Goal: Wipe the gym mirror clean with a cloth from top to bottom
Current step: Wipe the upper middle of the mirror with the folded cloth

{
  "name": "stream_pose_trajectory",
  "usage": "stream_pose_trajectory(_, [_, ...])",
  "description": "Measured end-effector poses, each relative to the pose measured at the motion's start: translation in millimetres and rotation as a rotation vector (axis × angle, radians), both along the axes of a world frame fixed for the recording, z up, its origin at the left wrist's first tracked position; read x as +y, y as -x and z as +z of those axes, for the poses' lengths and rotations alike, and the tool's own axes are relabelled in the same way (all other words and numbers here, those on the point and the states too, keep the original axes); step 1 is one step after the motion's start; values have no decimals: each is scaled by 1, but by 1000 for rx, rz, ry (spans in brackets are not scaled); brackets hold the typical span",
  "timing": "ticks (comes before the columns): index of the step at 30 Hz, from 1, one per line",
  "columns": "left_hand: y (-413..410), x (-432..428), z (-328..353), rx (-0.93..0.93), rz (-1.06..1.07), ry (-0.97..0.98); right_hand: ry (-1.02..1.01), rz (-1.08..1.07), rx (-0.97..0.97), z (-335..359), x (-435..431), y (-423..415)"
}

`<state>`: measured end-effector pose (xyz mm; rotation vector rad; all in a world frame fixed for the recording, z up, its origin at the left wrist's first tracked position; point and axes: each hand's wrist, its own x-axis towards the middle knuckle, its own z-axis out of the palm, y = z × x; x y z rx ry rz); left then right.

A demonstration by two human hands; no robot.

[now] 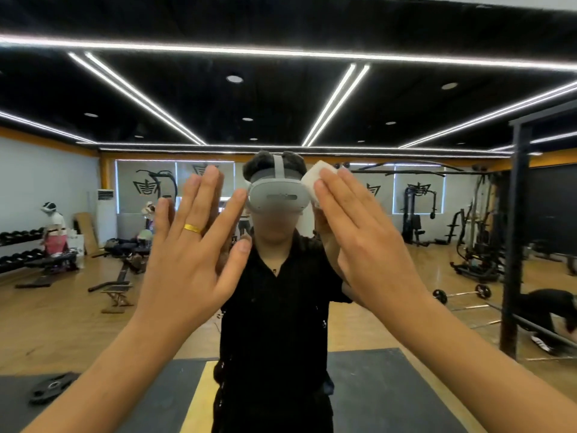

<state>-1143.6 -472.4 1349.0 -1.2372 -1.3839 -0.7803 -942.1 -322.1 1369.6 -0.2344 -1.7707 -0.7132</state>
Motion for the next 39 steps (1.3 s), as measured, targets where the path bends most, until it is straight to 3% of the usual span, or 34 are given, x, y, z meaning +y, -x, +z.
stream_pose_trajectory(10, [87, -58, -14, 62, 30, 2, 303, 175, 482, 36, -19, 40])
stream_pose_trajectory(16, [90, -56, -19, 75, 36, -17, 180, 156, 178, -34, -57, 81])
stream_pose_trajectory(23, [93, -54, -19, 89, 11, -36, -56, 11, 17, -15, -32, 54])
stream_pose_trajectory(26, [92, -54, -19, 84, 11, -36, -14, -19, 80, 7, -27, 47])
stream_pose_trajectory(32, [91, -54, -20, 84, 17, -48, 275, 233, 504, 21, -59, 81])
stream_pose_trajectory(34, [90, -54, -21, 85, 31, -50, 283, 212, 447, -3, -77, 101])
stream_pose_trajectory(36, [90, -54, -21, 86, 44, -46, 172, 164, 272, -22, -80, 107])
stream_pose_trajectory(39, [90, -53, -21, 84, 51, -47, 61, 101, 166, -7, -58, 88])
